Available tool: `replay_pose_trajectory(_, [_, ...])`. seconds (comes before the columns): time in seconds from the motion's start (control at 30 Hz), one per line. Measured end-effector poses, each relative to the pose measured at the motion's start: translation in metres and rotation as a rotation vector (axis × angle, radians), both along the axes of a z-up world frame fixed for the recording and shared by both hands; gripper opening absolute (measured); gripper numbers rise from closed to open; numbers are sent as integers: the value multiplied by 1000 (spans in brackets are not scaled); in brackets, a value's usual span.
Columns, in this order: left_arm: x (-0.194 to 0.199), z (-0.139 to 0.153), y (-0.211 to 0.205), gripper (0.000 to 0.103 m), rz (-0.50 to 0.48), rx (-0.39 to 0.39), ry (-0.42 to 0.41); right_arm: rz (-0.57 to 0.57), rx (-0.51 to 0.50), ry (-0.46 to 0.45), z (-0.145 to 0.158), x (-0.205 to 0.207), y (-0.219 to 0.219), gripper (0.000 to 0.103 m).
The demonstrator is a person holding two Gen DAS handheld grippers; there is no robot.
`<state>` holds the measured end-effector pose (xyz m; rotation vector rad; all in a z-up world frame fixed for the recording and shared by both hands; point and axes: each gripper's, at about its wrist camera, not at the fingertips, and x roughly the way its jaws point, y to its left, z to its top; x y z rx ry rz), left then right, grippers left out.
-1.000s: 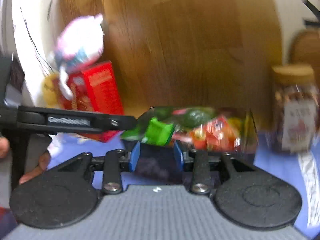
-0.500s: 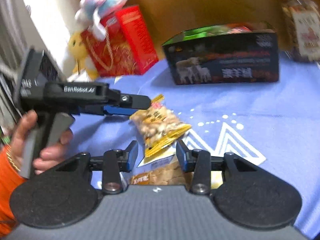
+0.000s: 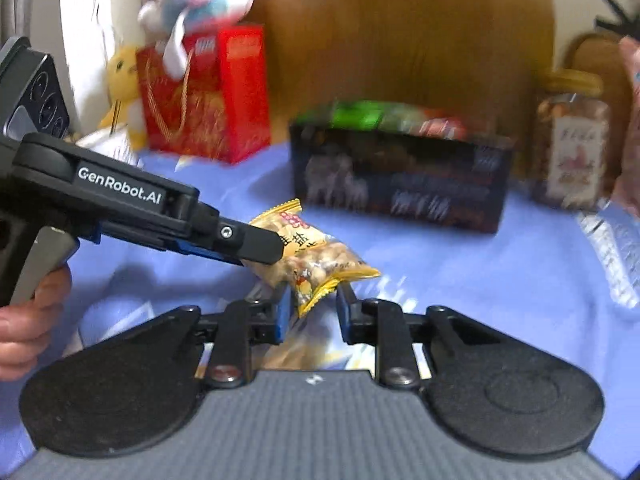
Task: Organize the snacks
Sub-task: 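Grasp the clear peanut bag with yellow strip with the left tool, then drop the peanut bag into the tin box, then grasp the clear biscuit bag with orange label with the left tool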
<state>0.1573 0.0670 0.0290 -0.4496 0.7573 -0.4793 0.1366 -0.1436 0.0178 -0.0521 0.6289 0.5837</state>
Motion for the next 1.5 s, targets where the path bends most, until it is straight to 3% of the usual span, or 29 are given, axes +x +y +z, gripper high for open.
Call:
replay_pose_trajectory(0.13, [32, 37, -10, 31, 14, -4, -85, -42, 31, -102, 28, 26, -9, 27])
replay_pose_trajectory(0.2, [56, 49, -18, 37, 40, 21, -106, -54, 22, -152, 40, 47, -9, 27])
replay_pose_trajectory(0.23, [70, 52, -24, 49, 50, 46, -106, -64, 17, -165, 45, 62, -8, 30])
replay_pose_trajectory(0.27, [83, 51, -28, 51, 58, 69, -100, -78, 15, -166, 48, 78, -7, 32])
replay_pose_trajectory(0.37, [107, 40, -34, 47, 110, 137, -35, -137, 8, -173, 47, 113, -15, 34])
replay_pose_trajectory(0.43, [97, 37, -27, 47, 102, 92, -55, -188, 43, -132, 43, 114, -30, 34])
replay_pose_trajectory(0.57, [51, 34, -10, 46, 95, 38, -100, -163, 205, -10, 27, 77, -71, 34])
replay_pose_trajectory(0.63, [21, 31, -6, 47, 43, -9, -125, -173, 262, 72, 14, 49, -84, 35])
replay_pose_trajectory(0.7, [-6, 22, -9, 50, 6, 9, -146, -176, 319, 164, 0, 21, -92, 35])
replay_pose_trajectory(0.87, [-49, -19, -24, 50, -58, 45, -34, -190, 356, 298, -20, -46, -97, 35])
replay_pose_trajectory(0.97, [-62, -31, -25, 50, -53, 31, 8, -208, 393, 329, -19, -72, -101, 35])
replay_pose_trajectory(1.07, [-76, -33, -22, 57, -45, 31, 1, -207, 445, 375, -19, -88, -102, 35])
replay_pose_trajectory(1.5, [-88, -42, -19, 58, -1, -23, 42, -190, 520, 430, -25, -106, -103, 36])
